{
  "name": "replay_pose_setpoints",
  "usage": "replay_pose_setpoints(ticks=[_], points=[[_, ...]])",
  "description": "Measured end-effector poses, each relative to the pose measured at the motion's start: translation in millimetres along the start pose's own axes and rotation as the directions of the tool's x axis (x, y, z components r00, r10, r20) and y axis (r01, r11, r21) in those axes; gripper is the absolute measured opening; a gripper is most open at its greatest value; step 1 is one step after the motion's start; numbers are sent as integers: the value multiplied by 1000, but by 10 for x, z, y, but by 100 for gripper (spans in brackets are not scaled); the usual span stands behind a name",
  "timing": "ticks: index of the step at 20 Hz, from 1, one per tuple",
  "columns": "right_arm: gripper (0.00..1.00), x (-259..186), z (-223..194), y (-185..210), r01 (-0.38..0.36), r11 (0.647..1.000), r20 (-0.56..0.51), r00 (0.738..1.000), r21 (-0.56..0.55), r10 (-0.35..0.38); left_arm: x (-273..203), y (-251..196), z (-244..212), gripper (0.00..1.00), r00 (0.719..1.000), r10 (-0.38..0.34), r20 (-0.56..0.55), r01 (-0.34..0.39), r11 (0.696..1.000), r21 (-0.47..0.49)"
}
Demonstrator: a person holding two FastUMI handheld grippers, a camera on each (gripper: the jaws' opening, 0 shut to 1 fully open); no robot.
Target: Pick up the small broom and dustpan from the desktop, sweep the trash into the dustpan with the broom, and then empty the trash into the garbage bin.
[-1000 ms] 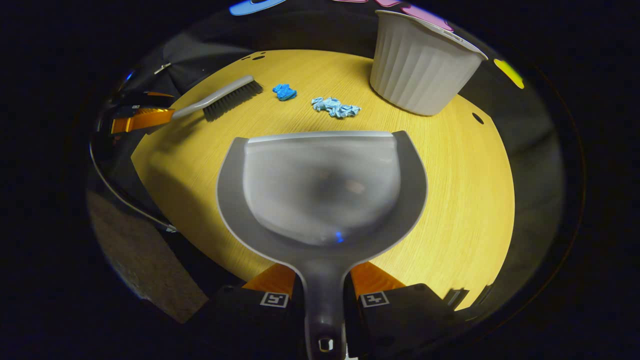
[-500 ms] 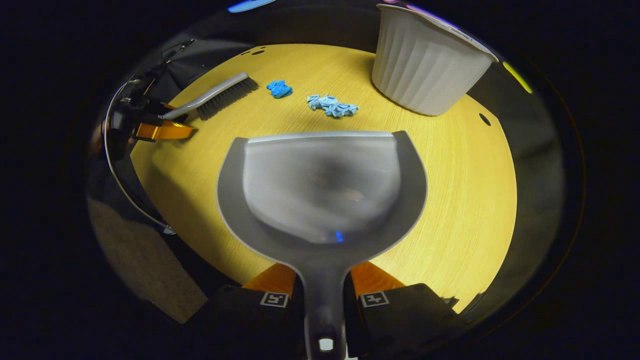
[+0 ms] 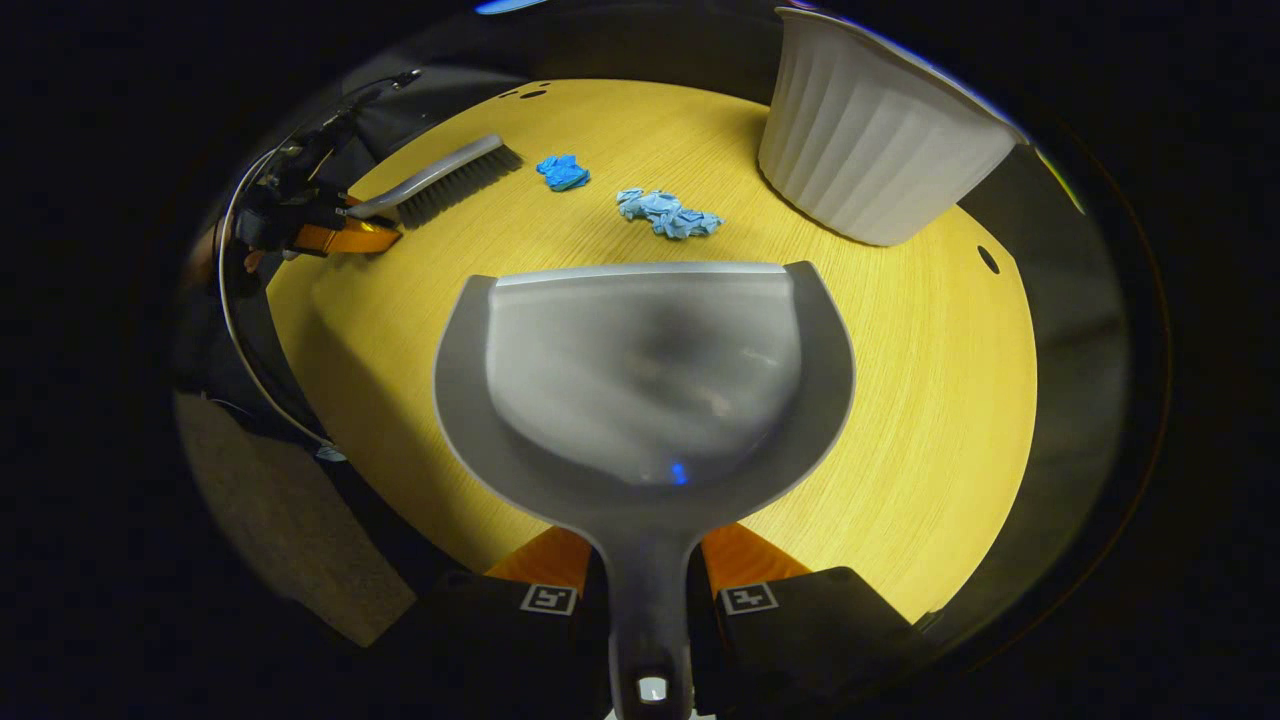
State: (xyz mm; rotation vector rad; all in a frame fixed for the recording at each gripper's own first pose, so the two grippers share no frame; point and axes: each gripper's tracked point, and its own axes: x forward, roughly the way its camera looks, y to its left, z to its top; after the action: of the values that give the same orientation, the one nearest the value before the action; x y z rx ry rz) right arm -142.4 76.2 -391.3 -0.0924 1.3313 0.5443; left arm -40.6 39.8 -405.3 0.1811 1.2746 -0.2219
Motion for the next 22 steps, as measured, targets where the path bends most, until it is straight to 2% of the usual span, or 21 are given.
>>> replay_pose_setpoints(ticks=[2, 5, 7, 9, 10, 13, 18, 22], points=[[37, -4, -5, -3, -6, 1000, -8, 1000, -4, 6, 3, -1, 168, 28, 1000, 12, 24, -13, 999, 40], [37, -2, -10, -22, -23, 1000, -26, 999, -9, 22, 47, 75, 500, 30, 997, 51, 62, -58, 990, 126], [37, 2, -7, -39, -24, 1000, -31, 999, -17, 23, 118, 5, 711, 27, 996, 41, 79, -52, 987, 152], [37, 15, -9, -48, -21, 1000, -35, 999, -21, 21, 170, -89, 848, 30, 996, 26, 87, -43, 979, 199], [37, 14, -5, -54, -20, 999, -36, 999, -24, 19, 196, -184, 930, 29, 996, 5, 90, -26, 972, 232], [37, 37, -7, -57, -21, 999, -35, 999, -43, 20, 238, -658, 1091, 30, 989, -118, 87, 83, 938, 337], [37, 73, 48, -40, -24, 999, -28, 999, -44, 23, 146, -1241, 1022, 32, 964, -263, 47, 227, 899, 374], [37, 90, 44, -44, -24, 999, -8, 1000, -43, 24, -8, -1700, 920, 30, 930, -367, 22, 329, 858, 394]])
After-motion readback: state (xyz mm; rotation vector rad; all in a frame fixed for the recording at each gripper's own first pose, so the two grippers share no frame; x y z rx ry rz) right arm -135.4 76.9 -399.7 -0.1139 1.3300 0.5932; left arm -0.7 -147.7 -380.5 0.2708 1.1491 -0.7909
